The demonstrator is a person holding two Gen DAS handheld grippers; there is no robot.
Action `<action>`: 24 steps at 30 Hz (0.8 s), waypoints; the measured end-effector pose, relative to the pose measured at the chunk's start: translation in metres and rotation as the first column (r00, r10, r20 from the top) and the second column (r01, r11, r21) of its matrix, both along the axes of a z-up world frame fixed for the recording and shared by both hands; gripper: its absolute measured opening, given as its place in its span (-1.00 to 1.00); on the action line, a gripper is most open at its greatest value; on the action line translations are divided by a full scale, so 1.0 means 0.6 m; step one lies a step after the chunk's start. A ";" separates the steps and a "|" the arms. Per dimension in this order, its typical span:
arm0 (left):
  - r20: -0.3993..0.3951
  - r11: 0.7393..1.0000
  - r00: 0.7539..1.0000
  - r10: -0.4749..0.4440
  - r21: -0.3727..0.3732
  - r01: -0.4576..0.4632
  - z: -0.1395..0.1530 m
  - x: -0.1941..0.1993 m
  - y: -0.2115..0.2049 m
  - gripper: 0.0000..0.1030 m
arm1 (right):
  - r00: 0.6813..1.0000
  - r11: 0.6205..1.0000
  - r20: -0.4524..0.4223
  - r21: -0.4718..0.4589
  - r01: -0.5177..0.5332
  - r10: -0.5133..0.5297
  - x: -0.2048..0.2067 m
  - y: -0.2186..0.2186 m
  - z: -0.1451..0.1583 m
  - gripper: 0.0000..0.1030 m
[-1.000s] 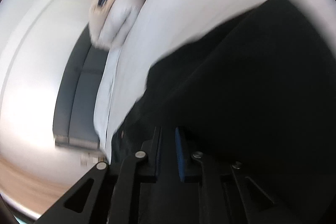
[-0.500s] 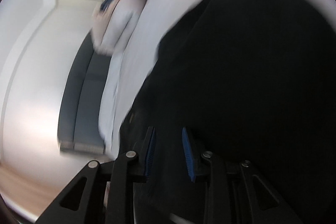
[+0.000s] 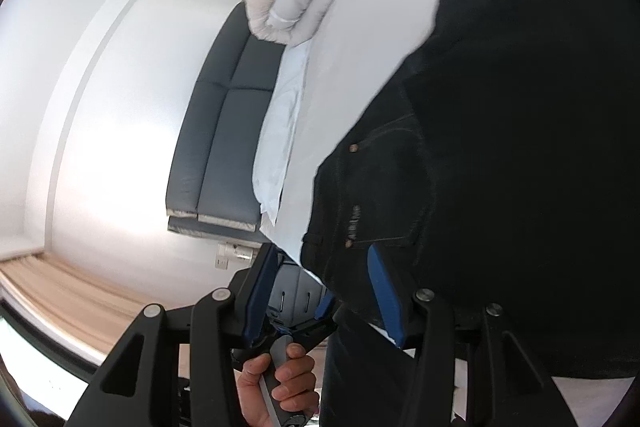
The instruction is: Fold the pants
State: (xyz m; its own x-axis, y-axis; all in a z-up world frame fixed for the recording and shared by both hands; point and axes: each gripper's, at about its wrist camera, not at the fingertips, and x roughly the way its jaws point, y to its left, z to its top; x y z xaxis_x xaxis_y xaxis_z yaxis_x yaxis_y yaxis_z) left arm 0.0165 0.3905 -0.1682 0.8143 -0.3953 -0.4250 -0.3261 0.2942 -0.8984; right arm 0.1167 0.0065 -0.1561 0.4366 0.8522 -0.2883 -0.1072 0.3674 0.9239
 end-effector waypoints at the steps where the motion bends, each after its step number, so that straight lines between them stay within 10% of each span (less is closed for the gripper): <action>1: -0.003 1.000 1.000 0.008 -0.009 -0.008 -0.003 0.005 0.002 0.88 | 1.000 1.000 -0.002 0.000 0.002 -0.002 -0.007 -0.007 -0.002 0.00; 17: 0.012 0.974 0.999 -0.042 -0.224 0.043 -0.038 0.112 -0.012 0.85 | 0.991 0.969 -0.069 -0.213 -0.127 0.115 0.118 0.033 0.031 -0.28; 20: 0.001 0.978 0.998 -0.055 -0.200 0.054 -0.044 0.129 -0.011 0.51 | 0.991 0.954 -0.092 -0.275 -0.119 0.097 0.149 0.036 0.022 -0.38; 24: -0.038 0.983 0.997 -0.065 -0.174 0.058 -0.053 0.141 -0.012 -0.43 | 0.985 0.898 -0.159 -0.420 -0.133 0.071 0.173 0.036 -0.004 -0.76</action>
